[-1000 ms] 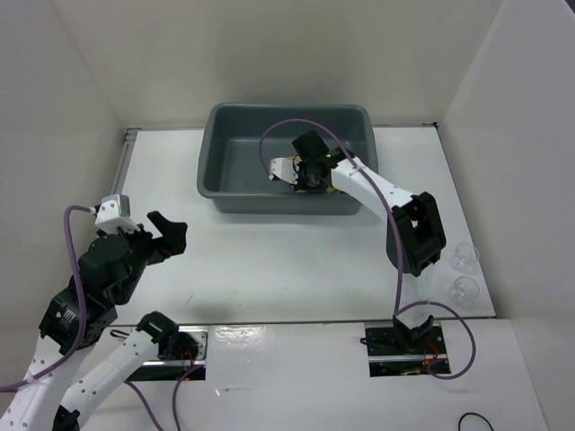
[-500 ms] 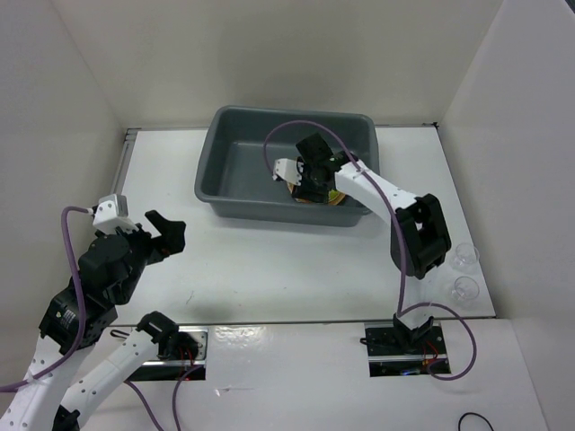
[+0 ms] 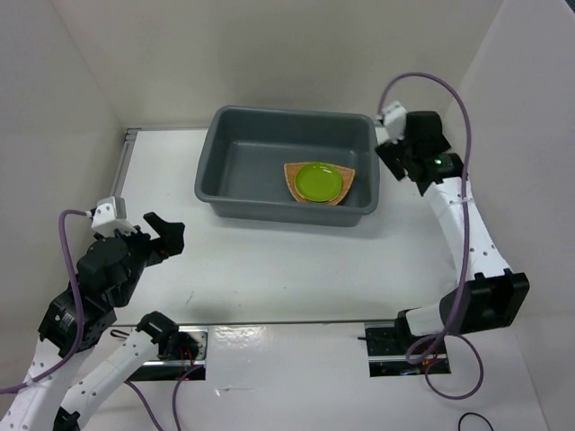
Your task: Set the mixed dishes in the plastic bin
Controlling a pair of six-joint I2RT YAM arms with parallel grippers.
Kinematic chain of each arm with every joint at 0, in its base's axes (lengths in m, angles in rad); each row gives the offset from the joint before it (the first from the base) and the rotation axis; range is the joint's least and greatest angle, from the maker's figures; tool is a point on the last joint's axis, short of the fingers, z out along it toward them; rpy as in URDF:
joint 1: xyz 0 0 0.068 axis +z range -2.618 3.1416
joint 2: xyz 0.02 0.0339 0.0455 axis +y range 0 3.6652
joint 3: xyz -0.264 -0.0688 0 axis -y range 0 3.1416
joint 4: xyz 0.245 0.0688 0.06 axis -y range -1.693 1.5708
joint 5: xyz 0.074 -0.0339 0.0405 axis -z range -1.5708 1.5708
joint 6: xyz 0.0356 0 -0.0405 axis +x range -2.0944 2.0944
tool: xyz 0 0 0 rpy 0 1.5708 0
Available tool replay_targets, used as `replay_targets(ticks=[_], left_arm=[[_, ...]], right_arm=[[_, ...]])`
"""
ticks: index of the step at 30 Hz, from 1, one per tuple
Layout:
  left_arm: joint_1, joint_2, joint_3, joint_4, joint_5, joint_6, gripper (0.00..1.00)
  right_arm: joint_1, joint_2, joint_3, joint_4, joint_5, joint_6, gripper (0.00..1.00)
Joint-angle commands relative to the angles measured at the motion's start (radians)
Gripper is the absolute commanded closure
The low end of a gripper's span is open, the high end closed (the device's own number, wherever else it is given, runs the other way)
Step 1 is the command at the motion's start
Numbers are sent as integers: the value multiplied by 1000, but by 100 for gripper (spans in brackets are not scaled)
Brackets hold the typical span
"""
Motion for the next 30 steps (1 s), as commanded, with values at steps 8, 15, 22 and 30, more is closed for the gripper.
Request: replay_targets(ticks=[8,15,22,30], left_arm=[[1,-12,-7,44,-26,-10,0],[1,6,-7,44,-26,-10,0],[1,-3,-7,35,-35,-10,0],[1,-3,-7,35,-35,-10,0]], right_arm=[[-545,-424,-458,-253,-191,-146,2],[-692,-351,-546,-251,-283,-207,2],[-778,-205,-501,-286,-420,-328,2],[-764,-189,-598,-201,-380,-368,2]])
